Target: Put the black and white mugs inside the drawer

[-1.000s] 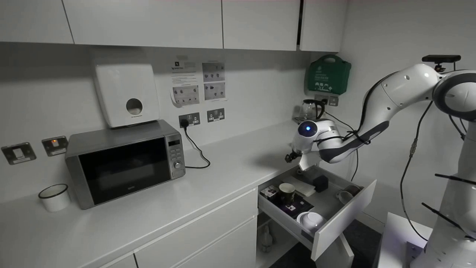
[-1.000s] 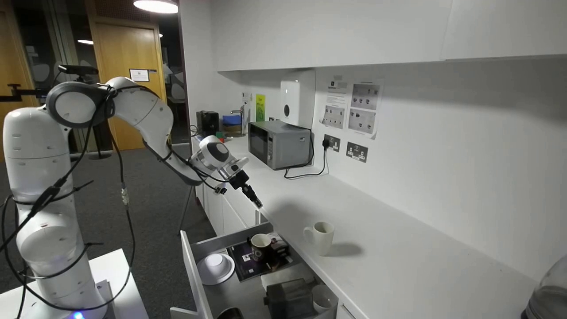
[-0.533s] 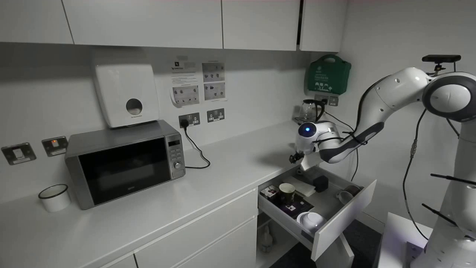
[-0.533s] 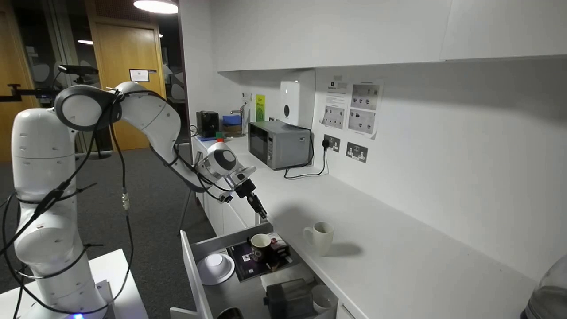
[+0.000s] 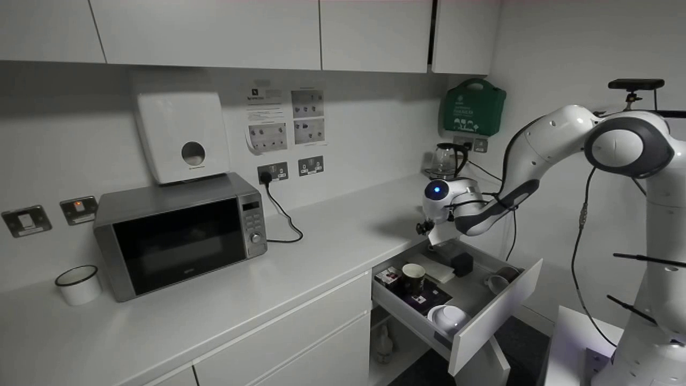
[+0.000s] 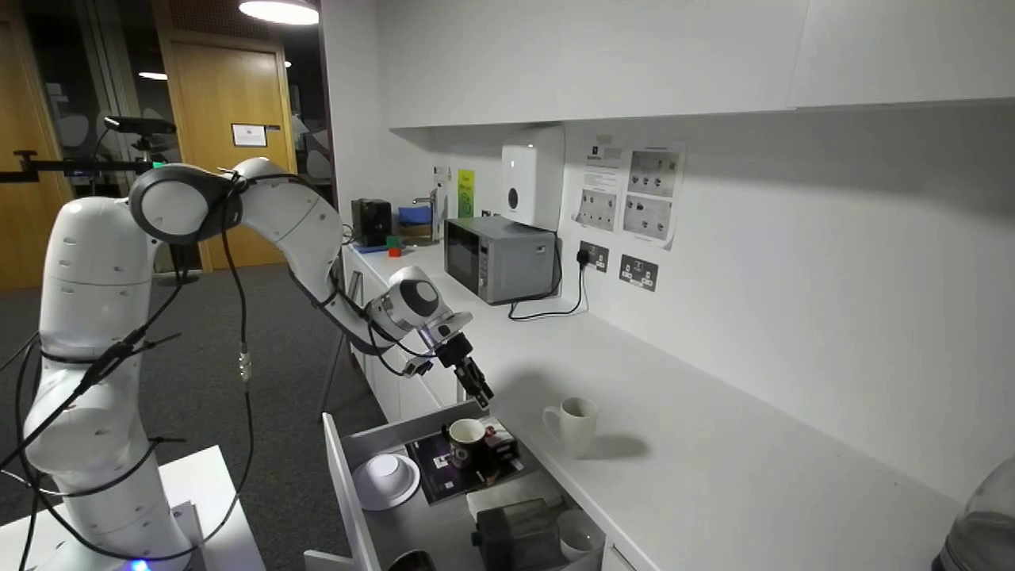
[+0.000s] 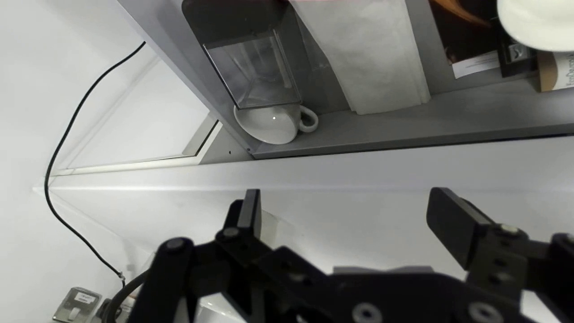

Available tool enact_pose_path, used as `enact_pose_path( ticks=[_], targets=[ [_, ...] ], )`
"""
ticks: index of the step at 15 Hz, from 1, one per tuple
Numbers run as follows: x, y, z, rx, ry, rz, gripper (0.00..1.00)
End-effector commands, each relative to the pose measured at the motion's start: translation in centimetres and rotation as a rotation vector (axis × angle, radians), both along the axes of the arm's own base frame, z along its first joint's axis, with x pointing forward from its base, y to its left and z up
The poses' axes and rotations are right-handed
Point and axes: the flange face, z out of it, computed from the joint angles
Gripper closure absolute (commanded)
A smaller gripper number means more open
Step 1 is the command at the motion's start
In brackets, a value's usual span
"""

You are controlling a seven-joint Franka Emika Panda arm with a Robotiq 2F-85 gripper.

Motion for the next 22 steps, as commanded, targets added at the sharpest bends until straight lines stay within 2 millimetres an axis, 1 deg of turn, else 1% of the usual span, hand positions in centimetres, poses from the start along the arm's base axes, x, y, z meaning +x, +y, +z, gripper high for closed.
enact_pose_path(
  ticks=[1, 4, 8, 14, 19, 22],
  targets=[
    [1.6, -2.2, -0.4, 0.008, -0.045, -0.037, 0.00],
    [2.4, -3.3, -0.9, 0.000, -0.055, -0.051, 0.00],
    [3.1, -4.8, -1.0, -0.013, -0.066, -0.053, 0.00],
    [2.8, -7.6, -0.8, -0.034, -0.074, -0.076, 0.00],
    [2.6, -9.8, -0.1, -0.033, -0.092, -0.118, 0.00],
    [3.0, -10.2, 0.4, -0.030, -0.117, -0.136, 0.00]
  ],
)
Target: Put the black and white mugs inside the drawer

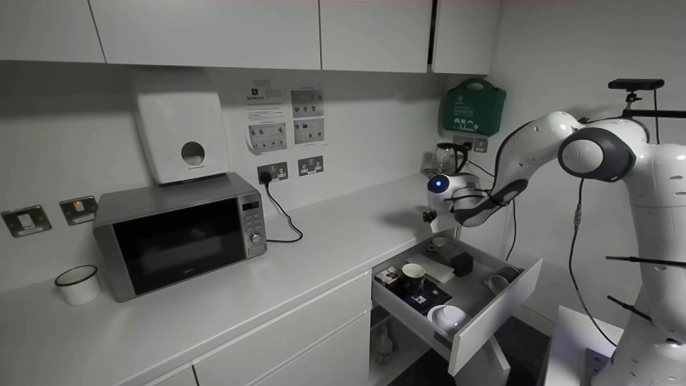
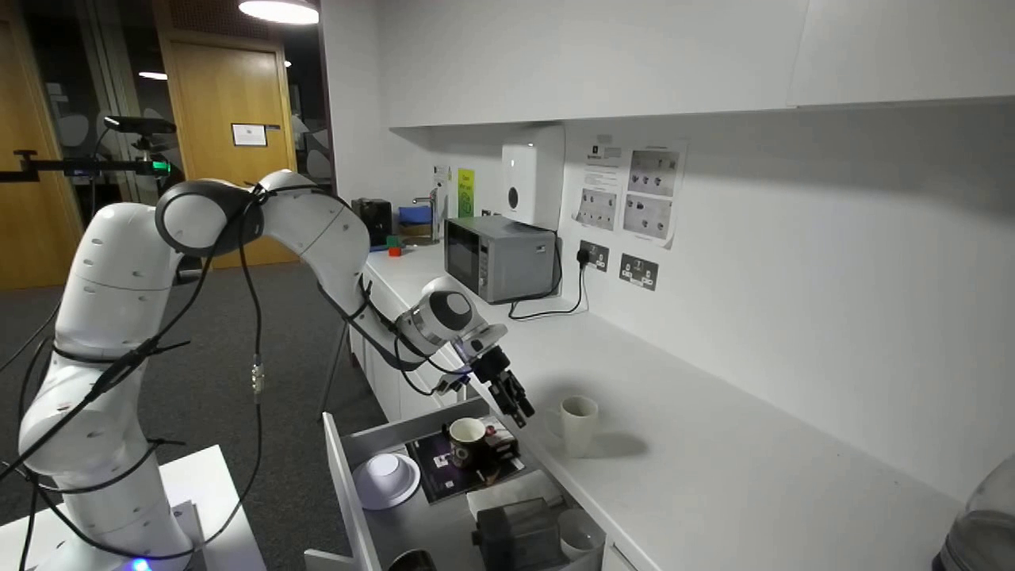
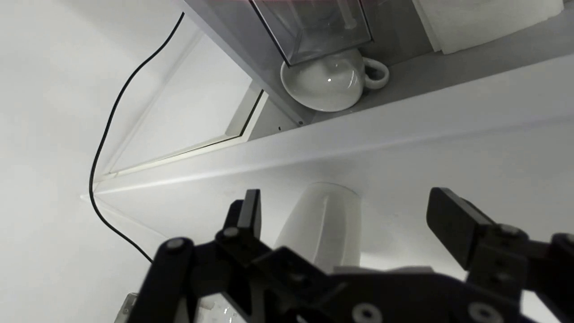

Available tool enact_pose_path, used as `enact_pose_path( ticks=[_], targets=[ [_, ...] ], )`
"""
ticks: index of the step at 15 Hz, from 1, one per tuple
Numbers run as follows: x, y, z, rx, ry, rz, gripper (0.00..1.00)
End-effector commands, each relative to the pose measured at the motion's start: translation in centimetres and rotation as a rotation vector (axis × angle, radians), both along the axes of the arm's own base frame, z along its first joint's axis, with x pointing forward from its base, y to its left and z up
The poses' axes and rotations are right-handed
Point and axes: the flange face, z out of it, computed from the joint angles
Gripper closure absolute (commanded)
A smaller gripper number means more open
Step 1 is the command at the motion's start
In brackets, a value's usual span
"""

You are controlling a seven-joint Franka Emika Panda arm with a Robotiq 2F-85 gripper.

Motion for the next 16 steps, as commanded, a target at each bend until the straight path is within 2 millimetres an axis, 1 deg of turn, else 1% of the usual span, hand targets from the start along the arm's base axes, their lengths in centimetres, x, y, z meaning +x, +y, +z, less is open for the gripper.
enact_pose_path(
  ticks=[1, 6, 9, 12, 16],
  targets=[
    [0.9, -0.7, 0.8, 0.006, -0.059, 0.001, 0.00],
    [1.9, -0.1, 0.5, 0.015, -0.094, 0.013, 0.00],
    [2.4, -0.1, -0.4, 0.019, -0.095, 0.022, 0.00],
    [2.4, -0.8, -1.1, 0.011, -0.085, 0.018, 0.00],
    [2.2, -2.0, -1.3, 0.001, -0.075, 0.003, 0.00]
  ],
)
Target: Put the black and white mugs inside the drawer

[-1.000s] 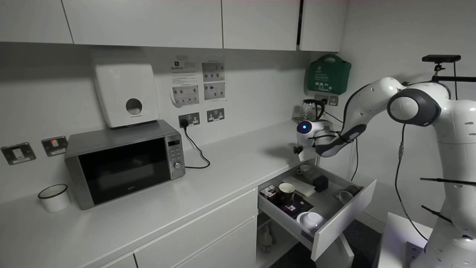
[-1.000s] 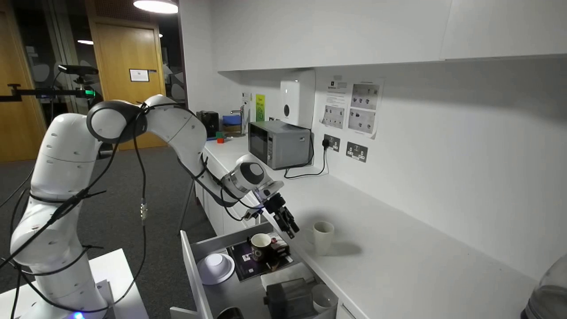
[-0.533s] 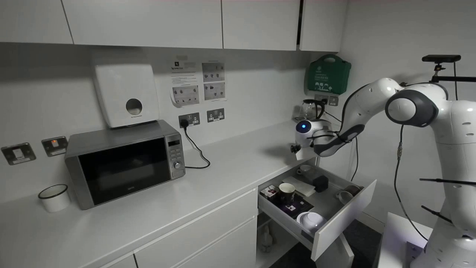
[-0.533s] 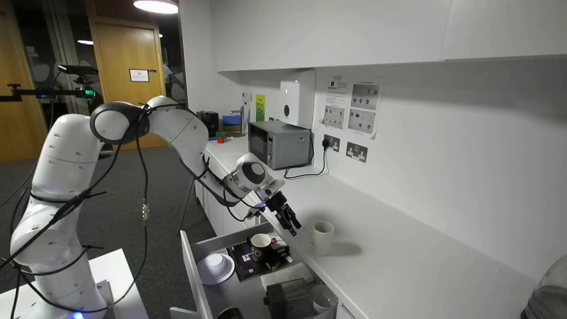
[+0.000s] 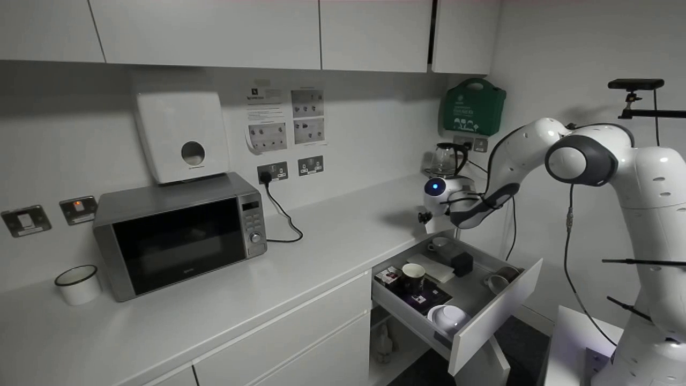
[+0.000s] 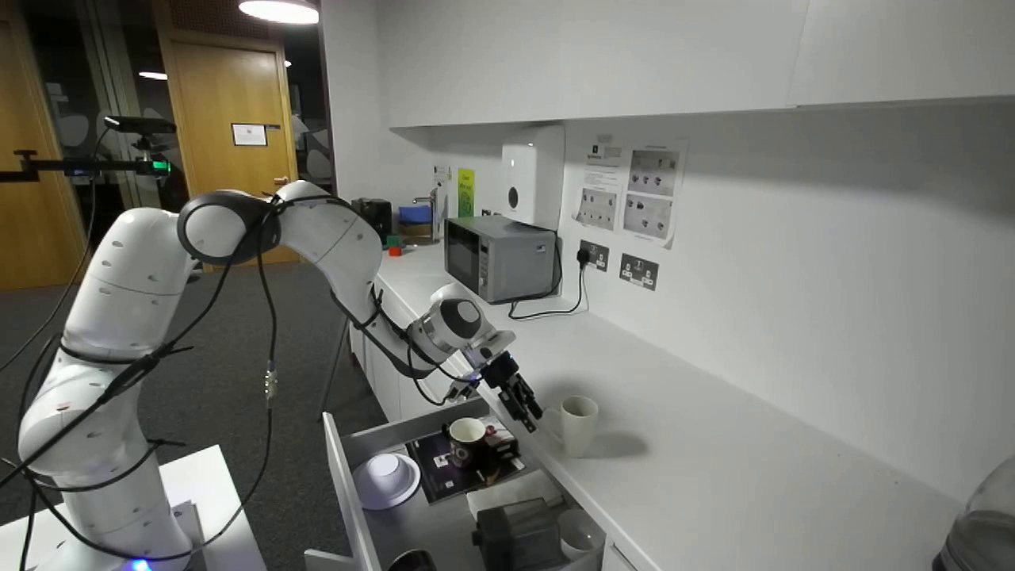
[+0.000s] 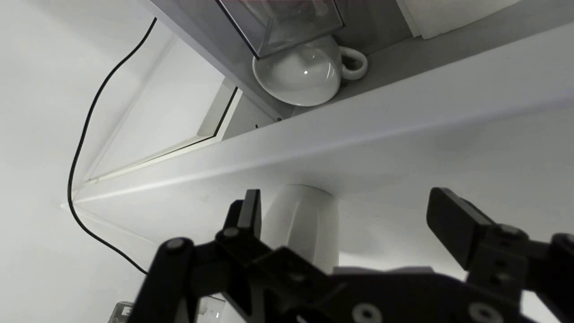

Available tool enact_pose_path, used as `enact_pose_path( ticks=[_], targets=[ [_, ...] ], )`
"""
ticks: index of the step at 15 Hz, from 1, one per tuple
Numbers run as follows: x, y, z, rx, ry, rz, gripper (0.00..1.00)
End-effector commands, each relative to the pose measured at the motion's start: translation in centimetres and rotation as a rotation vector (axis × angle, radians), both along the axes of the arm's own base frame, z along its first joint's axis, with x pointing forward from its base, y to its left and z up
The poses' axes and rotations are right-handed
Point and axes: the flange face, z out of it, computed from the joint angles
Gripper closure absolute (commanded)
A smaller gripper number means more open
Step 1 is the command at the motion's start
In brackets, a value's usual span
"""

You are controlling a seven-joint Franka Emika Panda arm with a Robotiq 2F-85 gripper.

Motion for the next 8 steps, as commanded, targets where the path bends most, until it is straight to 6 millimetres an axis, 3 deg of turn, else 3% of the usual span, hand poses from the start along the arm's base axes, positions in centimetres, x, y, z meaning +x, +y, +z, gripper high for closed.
enact_pose_path(
  ticks=[1, 8],
  targets=[
    [0.2, -1.6, 0.5, -0.017, -0.030, 0.000, 0.00],
    [0.7, -2.7, 1.6, -0.036, -0.049, -0.010, 0.00]
  ],
)
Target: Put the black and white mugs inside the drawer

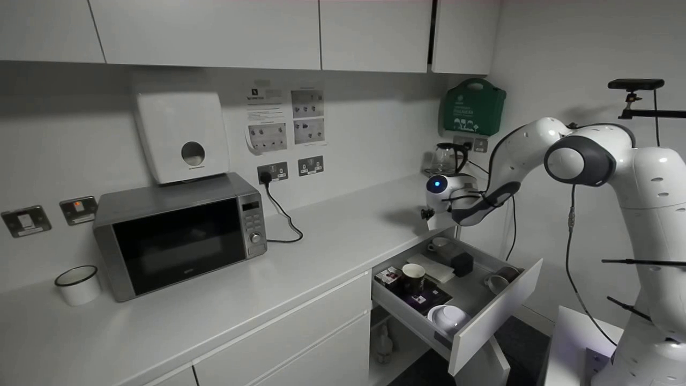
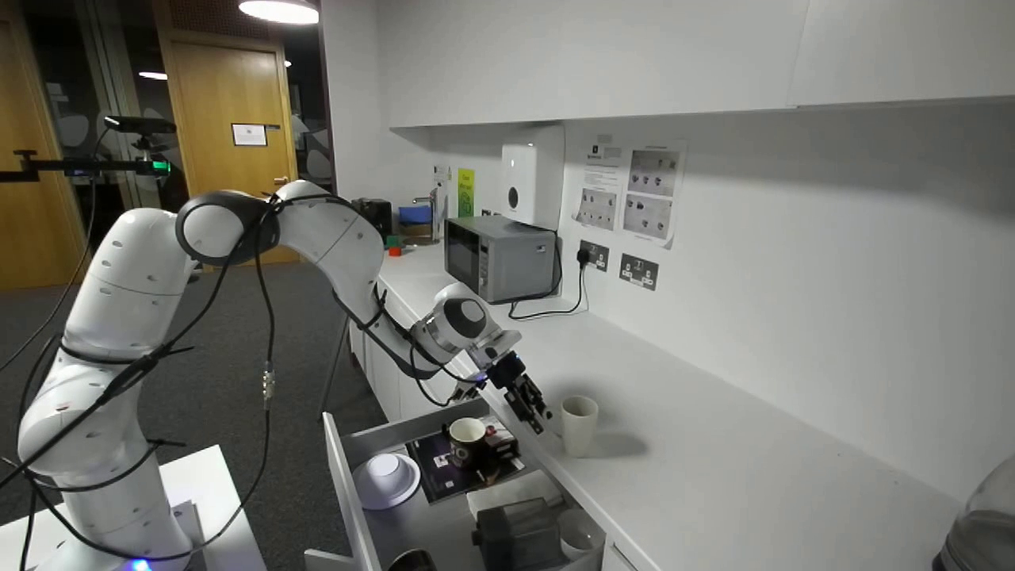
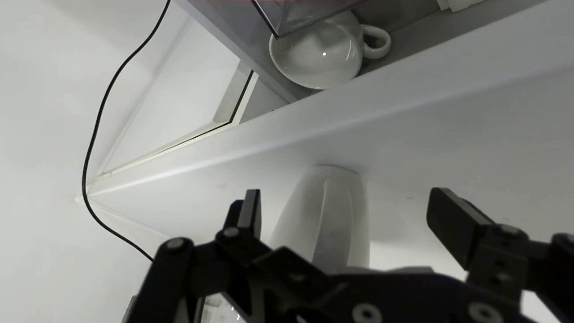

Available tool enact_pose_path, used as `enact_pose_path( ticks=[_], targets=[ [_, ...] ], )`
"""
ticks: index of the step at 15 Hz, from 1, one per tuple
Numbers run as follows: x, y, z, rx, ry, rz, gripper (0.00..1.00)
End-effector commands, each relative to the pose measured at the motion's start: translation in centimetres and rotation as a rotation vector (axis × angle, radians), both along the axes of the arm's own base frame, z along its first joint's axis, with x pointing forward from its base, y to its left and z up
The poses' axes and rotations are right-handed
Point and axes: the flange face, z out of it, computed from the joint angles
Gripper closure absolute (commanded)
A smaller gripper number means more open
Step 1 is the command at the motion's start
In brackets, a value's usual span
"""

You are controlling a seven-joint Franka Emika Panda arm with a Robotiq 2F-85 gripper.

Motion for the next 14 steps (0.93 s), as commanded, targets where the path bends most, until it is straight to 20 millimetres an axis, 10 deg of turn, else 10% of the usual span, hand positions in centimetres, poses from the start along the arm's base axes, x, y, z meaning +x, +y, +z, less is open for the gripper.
enact_pose_path(
  ticks=[1, 6, 7, 14],
  targets=[
    [0.98, -0.80, 0.80, -0.019, -0.037, 0.018, 0.00],
    [1.69, -0.90, 0.77, -0.025, -0.043, 0.026, 0.02],
    [1.70, -0.97, 0.69, -0.025, -0.042, 0.027, 0.23],
    [1.84, -0.75, 0.09, -0.026, -0.031, 0.037, 0.68]
  ],
)
